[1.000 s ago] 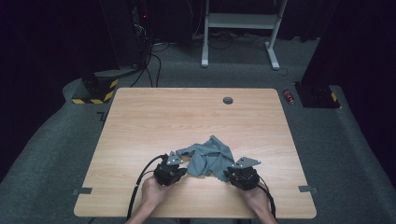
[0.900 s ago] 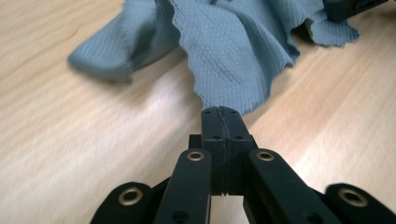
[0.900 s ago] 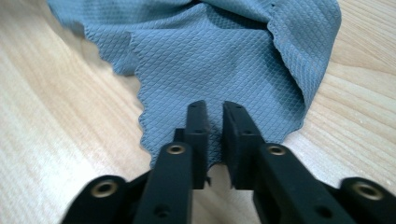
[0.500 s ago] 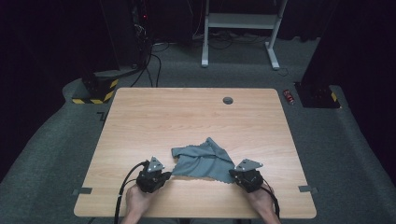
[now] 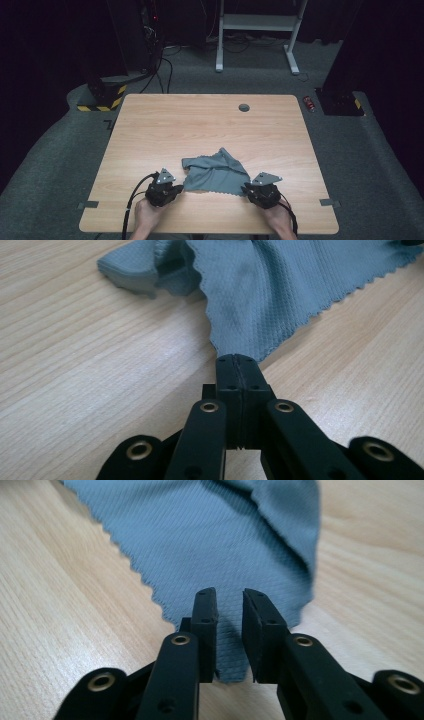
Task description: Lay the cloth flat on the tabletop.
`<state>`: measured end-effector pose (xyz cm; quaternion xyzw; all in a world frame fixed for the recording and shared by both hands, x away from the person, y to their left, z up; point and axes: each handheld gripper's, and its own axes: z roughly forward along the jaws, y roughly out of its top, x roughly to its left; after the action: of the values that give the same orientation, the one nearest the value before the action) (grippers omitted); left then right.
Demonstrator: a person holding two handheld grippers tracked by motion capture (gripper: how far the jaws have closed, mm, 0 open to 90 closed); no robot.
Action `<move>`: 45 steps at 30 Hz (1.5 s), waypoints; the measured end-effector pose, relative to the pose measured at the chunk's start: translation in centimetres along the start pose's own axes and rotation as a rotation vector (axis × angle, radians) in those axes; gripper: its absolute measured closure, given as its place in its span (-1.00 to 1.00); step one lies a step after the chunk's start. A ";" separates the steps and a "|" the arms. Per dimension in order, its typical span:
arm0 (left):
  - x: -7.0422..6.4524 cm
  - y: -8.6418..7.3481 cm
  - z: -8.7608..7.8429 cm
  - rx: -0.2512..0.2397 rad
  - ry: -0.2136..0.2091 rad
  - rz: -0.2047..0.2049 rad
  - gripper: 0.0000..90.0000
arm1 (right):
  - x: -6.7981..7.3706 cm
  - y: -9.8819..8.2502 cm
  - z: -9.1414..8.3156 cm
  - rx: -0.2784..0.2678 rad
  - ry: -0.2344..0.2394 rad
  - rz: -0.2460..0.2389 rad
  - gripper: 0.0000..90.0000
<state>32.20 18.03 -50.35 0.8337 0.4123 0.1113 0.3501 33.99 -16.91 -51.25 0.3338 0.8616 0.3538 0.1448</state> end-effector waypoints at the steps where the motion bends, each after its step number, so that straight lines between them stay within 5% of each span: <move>1: 0.0 -0.1 0.0 0.003 0.007 0.012 1.00 | 0.1 -0.1 0.2 0.006 0.002 -0.003 0.76; 5: 0.0 -0.7 0.0 0.028 0.005 0.010 1.00 | 0.0 -0.5 0.0 0.015 0.006 -0.027 0.98; 10: 0.0 -1.0 -0.7 0.006 -0.014 -0.009 0.98 | -0.2 -0.7 -0.4 0.029 0.019 -0.033 0.92; 17: 0.2 1.4 -0.1 -0.056 0.027 -0.028 0.45 | -0.6 1.7 0.1 -0.047 -0.016 -0.024 0.65; 25: 0.5 2.2 3.0 -0.045 0.090 -0.065 0.22 | -1.4 6.2 2.8 -0.078 -0.076 -0.038 0.56; 35: 0.4 1.4 3.7 -0.074 0.166 -0.039 -0.01 | -2.4 9.7 7.3 0.008 -0.083 0.013 0.26; 45: 0.3 0.7 3.8 -0.125 0.181 -0.034 -0.09 | -3.1 9.8 8.8 0.087 -0.093 -0.006 0.94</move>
<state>34.62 16.07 -52.68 0.7896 0.4487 0.2058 0.3645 45.19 -9.33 -50.49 0.3534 0.8696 0.2994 0.1712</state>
